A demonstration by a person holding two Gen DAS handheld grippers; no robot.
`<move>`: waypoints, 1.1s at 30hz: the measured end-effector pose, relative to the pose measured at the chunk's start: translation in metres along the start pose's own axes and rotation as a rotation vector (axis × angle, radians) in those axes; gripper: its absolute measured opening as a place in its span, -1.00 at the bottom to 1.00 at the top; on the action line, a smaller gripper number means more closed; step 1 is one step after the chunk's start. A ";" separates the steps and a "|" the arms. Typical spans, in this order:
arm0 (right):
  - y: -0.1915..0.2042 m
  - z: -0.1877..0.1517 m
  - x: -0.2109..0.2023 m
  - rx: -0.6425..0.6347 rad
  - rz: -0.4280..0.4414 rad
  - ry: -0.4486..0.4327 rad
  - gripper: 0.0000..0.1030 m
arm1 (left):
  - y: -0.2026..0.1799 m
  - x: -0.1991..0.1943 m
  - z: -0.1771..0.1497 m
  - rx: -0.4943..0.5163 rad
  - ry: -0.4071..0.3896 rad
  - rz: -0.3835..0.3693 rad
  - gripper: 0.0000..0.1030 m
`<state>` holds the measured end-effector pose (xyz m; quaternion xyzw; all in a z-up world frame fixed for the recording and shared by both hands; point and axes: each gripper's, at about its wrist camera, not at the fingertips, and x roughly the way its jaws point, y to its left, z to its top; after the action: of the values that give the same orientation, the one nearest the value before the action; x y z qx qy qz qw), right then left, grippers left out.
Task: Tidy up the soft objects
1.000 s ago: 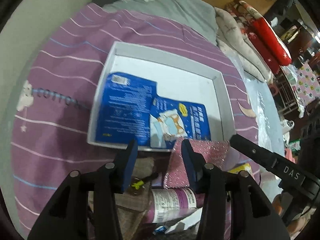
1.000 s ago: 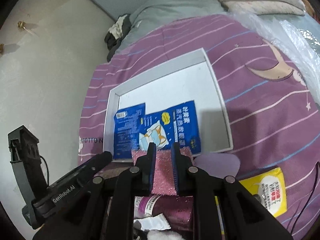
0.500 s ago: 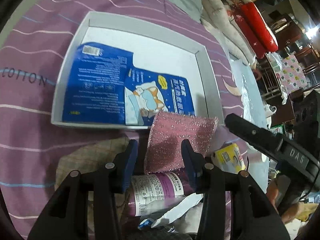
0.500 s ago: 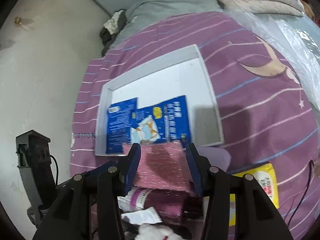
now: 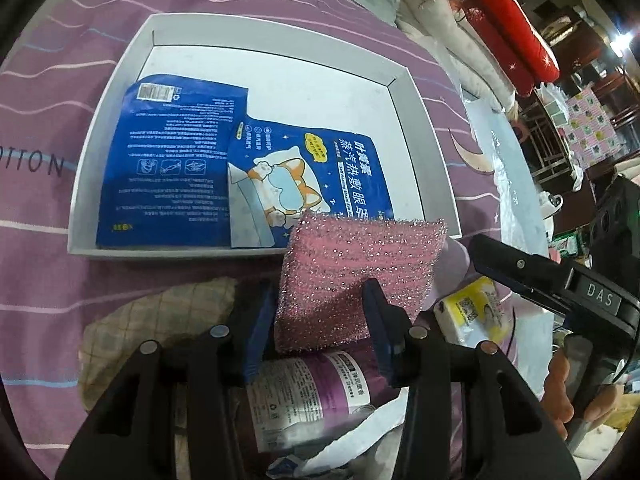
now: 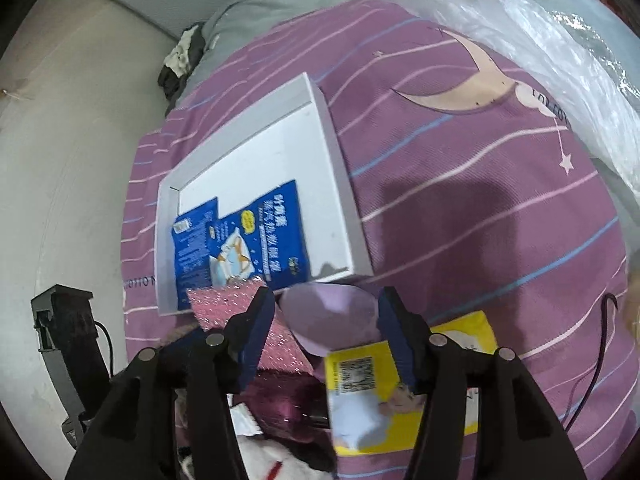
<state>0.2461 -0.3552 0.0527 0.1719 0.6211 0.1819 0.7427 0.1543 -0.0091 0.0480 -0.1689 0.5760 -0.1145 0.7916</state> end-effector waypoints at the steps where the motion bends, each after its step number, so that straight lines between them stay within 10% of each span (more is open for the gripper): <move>1: -0.001 0.000 0.002 -0.007 -0.009 0.008 0.16 | -0.001 0.001 0.000 0.006 -0.001 0.005 -0.05; 10: 0.002 -0.002 0.021 -0.036 0.000 0.077 0.20 | -0.006 0.010 -0.002 0.042 0.001 0.037 0.12; 16: 0.011 -0.004 0.024 -0.093 -0.043 0.066 0.17 | -0.006 0.005 -0.004 0.042 -0.010 0.023 -0.31; 22: 0.019 -0.006 0.010 -0.151 -0.104 -0.007 -0.15 | -0.007 -0.006 -0.005 0.031 -0.053 0.000 -0.61; 33: 0.011 -0.001 -0.023 -0.081 0.063 -0.157 -0.70 | 0.001 -0.036 0.000 -0.022 -0.186 -0.090 -0.70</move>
<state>0.2406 -0.3564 0.0776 0.1750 0.5475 0.2160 0.7893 0.1429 0.0049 0.0793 -0.2129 0.4930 -0.1274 0.8339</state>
